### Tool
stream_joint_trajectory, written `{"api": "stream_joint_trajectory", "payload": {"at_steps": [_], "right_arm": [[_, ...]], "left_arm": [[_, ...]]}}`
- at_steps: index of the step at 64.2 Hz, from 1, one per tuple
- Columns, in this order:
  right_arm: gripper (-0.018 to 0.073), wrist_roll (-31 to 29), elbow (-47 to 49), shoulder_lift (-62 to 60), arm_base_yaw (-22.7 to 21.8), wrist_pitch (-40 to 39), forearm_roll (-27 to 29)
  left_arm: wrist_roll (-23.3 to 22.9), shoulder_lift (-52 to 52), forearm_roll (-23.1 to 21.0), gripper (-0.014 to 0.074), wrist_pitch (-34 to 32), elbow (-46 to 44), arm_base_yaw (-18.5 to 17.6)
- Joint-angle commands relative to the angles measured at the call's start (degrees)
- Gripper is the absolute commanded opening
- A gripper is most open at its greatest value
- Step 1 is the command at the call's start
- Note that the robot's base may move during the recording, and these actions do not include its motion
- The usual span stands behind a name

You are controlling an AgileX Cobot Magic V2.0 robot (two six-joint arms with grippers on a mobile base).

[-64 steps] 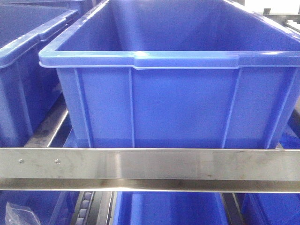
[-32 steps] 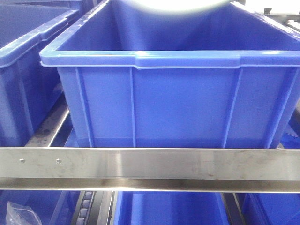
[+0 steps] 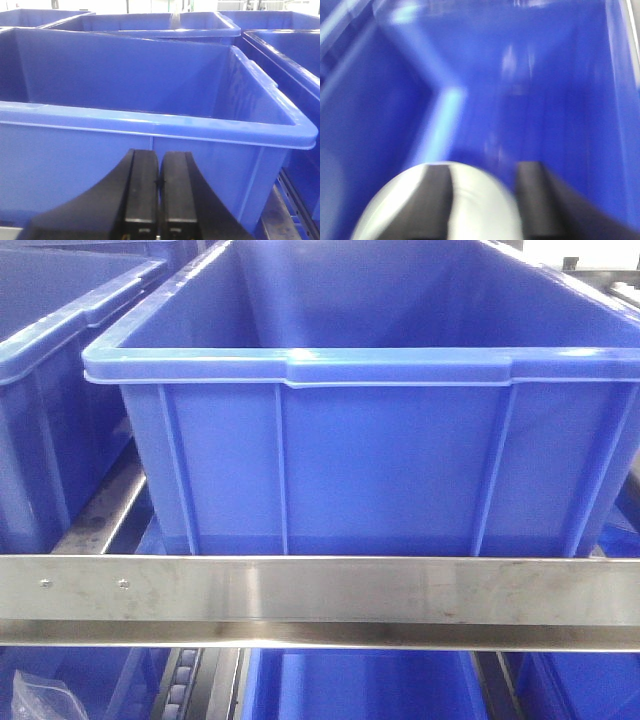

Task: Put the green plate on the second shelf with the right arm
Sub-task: 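Open the right gripper to release the plate inside the blue bin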

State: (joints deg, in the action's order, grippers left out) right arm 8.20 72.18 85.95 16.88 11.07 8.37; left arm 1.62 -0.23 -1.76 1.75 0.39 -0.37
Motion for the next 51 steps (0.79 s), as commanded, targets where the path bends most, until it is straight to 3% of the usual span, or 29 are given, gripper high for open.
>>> {"api": "stream_joint_trajectory", "payload": {"at_steps": [1,3,7,51], "right_arm": [[0.0089,0.16,2.38,-5.27,-0.21,0.77,-0.42],[0.0029,0.14,2.38,-6.36,-0.21,2.49,-0.5],[0.0075,0.14,2.27,-8.27,-0.21,4.56,-0.5],[0.0071,0.14,2.2,-11.13,-0.73,5.76,-0.58]], "left_arm": [[-0.12,-1.0,-0.18,0.013,-5.11,2.27,-0.14],[-0.12,-1.0,-0.18,0.013,-5.11,2.27,-0.14],[-0.12,-1.0,-0.18,0.013,-5.11,2.27,-0.14],[-0.12,-1.0,-0.18,0.013,-5.11,2.27,-0.14]]}}
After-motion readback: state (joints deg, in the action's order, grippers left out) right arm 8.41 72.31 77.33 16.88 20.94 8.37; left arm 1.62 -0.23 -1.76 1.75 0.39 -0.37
